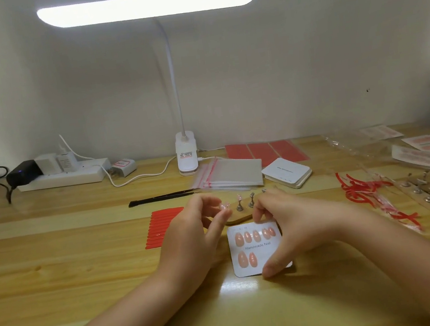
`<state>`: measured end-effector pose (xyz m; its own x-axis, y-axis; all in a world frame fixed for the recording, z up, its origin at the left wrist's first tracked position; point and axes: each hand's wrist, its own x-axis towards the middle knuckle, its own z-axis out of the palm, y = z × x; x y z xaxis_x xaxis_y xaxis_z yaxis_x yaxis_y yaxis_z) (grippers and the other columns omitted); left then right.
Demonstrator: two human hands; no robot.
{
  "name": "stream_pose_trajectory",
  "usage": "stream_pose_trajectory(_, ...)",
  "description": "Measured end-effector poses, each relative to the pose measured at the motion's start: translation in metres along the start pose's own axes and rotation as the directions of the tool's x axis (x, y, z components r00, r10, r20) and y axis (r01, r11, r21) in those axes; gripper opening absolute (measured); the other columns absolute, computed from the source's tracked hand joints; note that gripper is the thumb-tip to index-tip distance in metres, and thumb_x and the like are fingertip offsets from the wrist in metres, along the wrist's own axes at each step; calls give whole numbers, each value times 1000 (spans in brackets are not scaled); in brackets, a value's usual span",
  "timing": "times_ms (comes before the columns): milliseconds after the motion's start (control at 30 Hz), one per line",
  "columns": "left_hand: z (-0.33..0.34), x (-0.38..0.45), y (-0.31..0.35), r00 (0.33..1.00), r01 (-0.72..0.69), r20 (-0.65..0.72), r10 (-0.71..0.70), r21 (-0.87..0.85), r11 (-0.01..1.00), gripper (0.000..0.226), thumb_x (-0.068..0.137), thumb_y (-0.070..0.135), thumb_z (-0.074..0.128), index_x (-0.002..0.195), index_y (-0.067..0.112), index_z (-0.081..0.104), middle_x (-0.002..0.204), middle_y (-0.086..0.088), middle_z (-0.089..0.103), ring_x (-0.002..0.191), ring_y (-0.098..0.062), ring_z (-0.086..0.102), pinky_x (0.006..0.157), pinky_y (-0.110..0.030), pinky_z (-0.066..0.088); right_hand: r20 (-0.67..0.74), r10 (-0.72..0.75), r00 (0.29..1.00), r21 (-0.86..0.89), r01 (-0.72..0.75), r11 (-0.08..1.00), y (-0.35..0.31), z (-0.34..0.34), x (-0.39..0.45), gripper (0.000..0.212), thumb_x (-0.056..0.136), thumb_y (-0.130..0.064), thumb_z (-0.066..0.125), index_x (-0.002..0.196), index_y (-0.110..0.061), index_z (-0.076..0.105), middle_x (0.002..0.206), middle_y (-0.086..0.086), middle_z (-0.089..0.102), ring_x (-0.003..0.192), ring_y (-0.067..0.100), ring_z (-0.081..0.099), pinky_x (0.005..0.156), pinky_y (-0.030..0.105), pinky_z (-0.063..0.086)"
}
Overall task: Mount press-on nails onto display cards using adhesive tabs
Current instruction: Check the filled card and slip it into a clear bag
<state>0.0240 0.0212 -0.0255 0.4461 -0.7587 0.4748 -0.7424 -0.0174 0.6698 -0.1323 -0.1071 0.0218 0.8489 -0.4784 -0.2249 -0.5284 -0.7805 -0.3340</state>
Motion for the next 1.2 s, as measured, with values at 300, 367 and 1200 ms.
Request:
stream_pose_trajectory(300,-4,7,10,977,214,99,-190,-399,892,13,90,35,59,99,26,55,99,4,68,91,-9,66,77,-33,57,-441,-161,883,-172,93,981,-14,-11,-12,77,56,-62,73,113,-28,35,107,-11,24,105,8,32,74,19,32)
stream_pose_trajectory(367,-9,6,14,981,190,129,-145,-475,859,27,80,46,61,99,27,61,96,8,70,89,-6,67,75,-22,54,-526,-184,830,-174,107,979,-18,-13,-15,78,55,-62,70,115,-23,39,110,-9,25,109,11,31,80,19,29)
stream_pose_trajectory(1200,-41,19,38,994,73,-18,-108,-626,776,21,82,29,65,101,21,70,95,6,75,92,-9,70,76,-17,54,-183,170,968,980,165,114,-45,-17,-21,7,94,-9,55,95,-7,62,75,12,73,65,26,71,47,27,53)
